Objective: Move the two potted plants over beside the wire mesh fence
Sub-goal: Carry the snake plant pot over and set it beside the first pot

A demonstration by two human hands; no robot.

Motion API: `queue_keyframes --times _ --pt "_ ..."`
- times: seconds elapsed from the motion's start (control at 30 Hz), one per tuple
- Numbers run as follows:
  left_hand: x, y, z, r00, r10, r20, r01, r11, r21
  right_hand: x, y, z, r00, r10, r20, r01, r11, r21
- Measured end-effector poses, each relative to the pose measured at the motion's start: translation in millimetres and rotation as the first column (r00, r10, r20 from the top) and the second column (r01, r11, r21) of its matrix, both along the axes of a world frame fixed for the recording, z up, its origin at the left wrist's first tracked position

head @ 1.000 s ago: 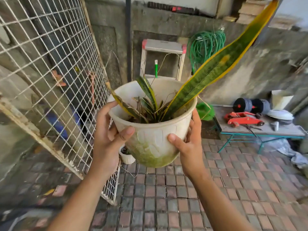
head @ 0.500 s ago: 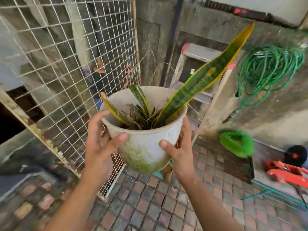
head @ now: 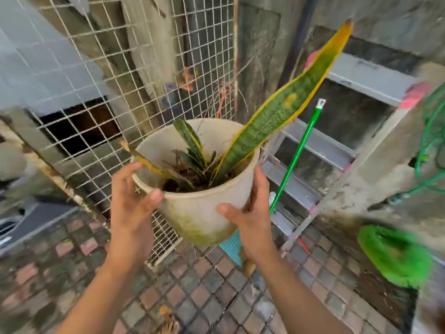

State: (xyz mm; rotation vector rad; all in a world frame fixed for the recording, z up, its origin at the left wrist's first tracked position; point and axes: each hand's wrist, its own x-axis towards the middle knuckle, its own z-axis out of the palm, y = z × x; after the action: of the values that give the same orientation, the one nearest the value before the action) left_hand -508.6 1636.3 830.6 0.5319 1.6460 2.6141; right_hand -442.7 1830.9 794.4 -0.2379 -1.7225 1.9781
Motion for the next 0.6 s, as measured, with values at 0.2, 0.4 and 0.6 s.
queue_keyframes --times 0.2,0.4,0.6 --pt "43.1 34.9 -36.9 0.983 0.170 0.070 -0.172 0.985 0.014 -4.4 44.6 -38.4 0.976 0.215 0.035 -0.213 0.976 -0.038" --pt "53.4 34.6 -102.9 0.952 0.267 0.150 -0.274 0.961 0.029 -16.7 45.1 -105.1 0.934 0.338 0.115 -0.324 0.938 -0.124" --pt "28.1 20.8 -228.9 0.949 0.294 0.113 -0.292 0.956 -0.036 -44.3 31.4 -239.4 0.911 0.396 0.115 -0.377 0.913 -0.159"
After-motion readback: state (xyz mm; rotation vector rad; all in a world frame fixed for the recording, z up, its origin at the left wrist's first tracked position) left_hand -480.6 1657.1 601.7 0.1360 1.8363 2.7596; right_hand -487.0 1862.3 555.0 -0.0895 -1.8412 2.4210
